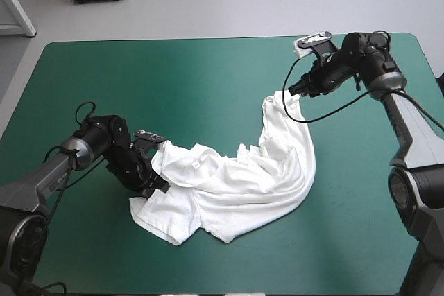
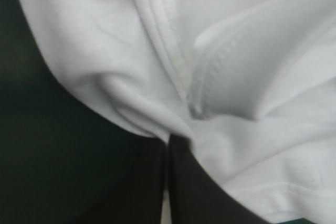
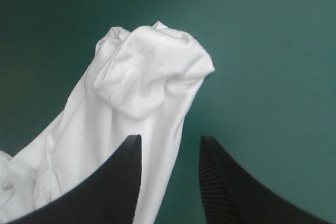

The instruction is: Fold the cloth

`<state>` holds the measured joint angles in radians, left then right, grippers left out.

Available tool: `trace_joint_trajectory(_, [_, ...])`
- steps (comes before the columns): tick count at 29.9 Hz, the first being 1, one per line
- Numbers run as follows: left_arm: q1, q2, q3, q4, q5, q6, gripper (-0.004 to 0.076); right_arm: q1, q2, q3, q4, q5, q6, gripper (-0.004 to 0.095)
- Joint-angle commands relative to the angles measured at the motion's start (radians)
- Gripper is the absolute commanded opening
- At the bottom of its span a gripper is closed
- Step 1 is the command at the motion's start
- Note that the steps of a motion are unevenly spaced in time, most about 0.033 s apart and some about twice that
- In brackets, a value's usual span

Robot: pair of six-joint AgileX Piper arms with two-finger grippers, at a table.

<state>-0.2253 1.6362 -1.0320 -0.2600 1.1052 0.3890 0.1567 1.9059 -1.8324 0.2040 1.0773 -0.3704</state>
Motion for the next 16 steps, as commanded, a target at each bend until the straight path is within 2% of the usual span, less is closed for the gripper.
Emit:
trace_joint_trajectory(1, [-0.004, -0.026, -0.011, -0.030, 0.039, 0.005, -0.0022, 0.001, 0.026, -0.083, 0.033, -0.029, -0.001, 0.0358])
trace_joint_trajectory(14, [-0.004, -0.026, -0.011, -0.030, 0.067, 0.017, -0.0022, 0.001, 0.216, -0.197, 0.066, -0.074, -0.040, 0.0359])
trace_joint_trajectory(16, [-0.004, -0.026, -0.011, -0.030, 0.069, 0.017, -0.0022, 0.001, 0.228, -0.203, 0.063, -0.082, -0.044, 0.0393])
